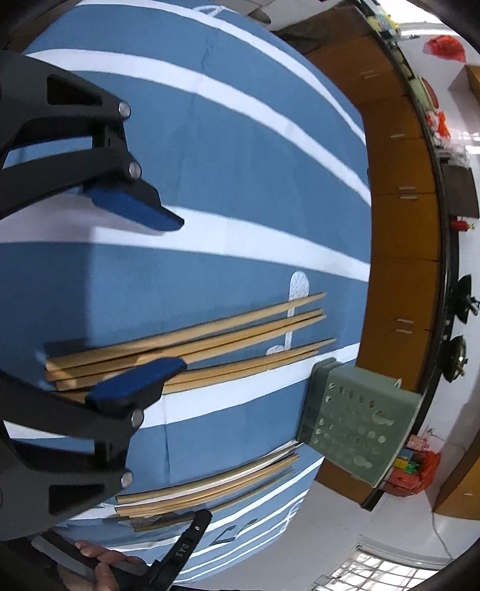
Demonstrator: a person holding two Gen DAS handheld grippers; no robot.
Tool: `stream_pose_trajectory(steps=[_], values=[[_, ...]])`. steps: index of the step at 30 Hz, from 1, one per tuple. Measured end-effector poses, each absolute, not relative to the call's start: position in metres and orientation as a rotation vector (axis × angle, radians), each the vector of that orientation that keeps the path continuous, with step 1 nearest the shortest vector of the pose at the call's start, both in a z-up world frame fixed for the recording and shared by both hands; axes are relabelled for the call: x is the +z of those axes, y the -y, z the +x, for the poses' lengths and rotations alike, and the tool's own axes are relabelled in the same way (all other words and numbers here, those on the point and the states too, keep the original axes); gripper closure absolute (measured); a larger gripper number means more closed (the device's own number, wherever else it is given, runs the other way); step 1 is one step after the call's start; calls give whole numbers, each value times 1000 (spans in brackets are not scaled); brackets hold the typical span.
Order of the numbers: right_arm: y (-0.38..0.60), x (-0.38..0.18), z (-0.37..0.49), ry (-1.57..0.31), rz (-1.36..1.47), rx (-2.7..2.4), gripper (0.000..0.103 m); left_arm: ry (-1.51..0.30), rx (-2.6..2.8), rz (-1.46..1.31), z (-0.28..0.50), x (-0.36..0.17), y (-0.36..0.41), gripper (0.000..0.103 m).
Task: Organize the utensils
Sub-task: 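Grasp a wooden chopstick with the right tool while the left tool grasps another, then lift both held chopsticks upright and carry them over the green holder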
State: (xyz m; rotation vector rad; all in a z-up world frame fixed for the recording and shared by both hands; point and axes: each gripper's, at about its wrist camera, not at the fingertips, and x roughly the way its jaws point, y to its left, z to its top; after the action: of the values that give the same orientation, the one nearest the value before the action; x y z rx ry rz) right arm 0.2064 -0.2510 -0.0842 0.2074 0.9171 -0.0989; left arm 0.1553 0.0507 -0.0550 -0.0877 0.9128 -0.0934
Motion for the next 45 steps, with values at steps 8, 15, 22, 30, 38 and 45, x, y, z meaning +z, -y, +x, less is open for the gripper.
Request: stream_pose_trajectory(steps=[8, 15, 22, 30, 38, 45], values=[[248, -84, 208, -912, 180, -103, 95, -957, -102, -27, 165, -68, -37, 58], [246, -85, 208, -911, 166, -106, 94, -965, -72, 18, 169, -69, -35, 69], [247, -85, 219, -911, 139, -88, 95, -954, -32, 77, 193, -70, -32, 95], [266, -86, 246, -890, 157, -130, 95, -924, -37, -13, 233, -70, -60, 96], [269, -86, 240, -892, 169, -103, 93, -914, -79, -65, 219, -70, -67, 95], [266, -86, 221, -893, 157, -106, 93, -918, -69, -51, 205, -70, -69, 95]])
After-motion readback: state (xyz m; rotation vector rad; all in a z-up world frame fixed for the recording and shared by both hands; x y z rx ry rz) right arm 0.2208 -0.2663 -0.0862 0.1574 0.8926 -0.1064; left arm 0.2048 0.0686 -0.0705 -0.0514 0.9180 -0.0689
